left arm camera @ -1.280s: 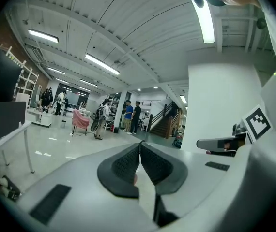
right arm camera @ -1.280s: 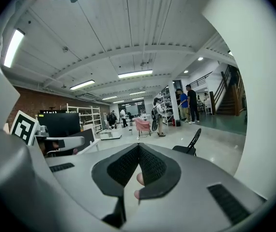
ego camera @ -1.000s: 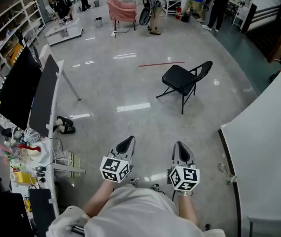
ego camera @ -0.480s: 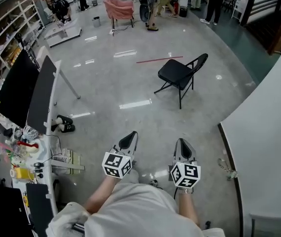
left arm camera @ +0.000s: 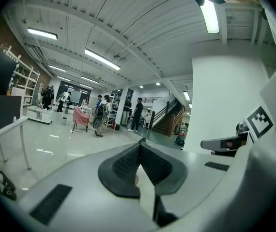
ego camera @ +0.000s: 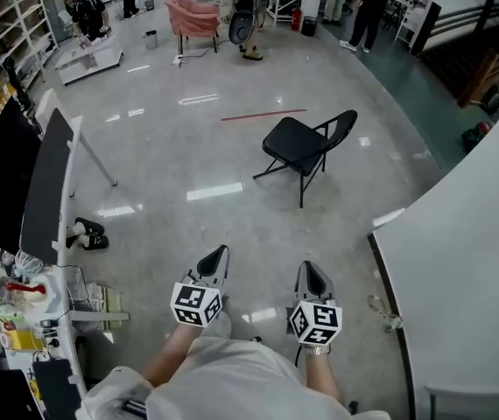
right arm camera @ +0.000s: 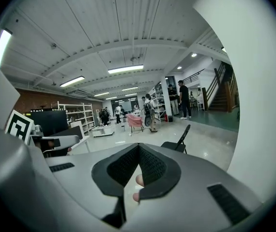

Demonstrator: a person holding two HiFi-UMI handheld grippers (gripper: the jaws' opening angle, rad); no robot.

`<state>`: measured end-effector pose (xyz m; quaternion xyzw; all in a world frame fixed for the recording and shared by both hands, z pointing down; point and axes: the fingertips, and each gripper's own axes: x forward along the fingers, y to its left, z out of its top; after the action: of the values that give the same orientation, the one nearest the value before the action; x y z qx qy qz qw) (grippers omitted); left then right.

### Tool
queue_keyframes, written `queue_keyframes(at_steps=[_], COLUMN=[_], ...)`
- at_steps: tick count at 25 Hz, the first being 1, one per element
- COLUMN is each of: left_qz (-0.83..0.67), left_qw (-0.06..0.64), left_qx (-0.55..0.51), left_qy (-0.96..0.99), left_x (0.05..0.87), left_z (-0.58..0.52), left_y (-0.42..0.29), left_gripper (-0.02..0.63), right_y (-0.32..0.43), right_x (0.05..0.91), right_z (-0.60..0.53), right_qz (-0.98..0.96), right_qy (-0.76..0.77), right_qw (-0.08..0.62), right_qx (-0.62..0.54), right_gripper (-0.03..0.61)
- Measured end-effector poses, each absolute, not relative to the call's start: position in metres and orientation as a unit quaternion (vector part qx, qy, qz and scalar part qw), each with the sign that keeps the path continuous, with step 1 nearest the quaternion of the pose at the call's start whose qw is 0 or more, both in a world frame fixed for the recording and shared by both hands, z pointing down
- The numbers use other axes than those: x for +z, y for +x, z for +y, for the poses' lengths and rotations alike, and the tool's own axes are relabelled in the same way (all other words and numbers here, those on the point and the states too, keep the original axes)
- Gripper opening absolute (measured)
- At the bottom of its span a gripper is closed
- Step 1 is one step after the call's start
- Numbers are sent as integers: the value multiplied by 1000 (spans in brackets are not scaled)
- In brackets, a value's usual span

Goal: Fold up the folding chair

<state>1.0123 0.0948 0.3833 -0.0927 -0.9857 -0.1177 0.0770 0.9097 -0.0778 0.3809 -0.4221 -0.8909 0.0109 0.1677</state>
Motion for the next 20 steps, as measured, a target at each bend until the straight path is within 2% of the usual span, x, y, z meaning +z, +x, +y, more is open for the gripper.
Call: queue_keyframes(at_steps=[4, 8, 20], left_qz=[-986, -989, -986], left_qw=[87, 68, 80], left_qx=[-115, -122, -130], left_qy=[-83, -56, -61], left_x=[389, 376, 391], left_z=[142, 181, 272], left_y=[982, 954, 917], left_gripper=[11, 11, 11], right_y=[885, 859, 818], right_x=[378, 371, 383], right_z=[-36, 4, 75], right_qz=[-895, -903, -907], right_qy=[-412, -395, -380], right_qw=[170, 169, 181], right_qx=[-3, -1, 7], right_gripper=[5, 5, 5])
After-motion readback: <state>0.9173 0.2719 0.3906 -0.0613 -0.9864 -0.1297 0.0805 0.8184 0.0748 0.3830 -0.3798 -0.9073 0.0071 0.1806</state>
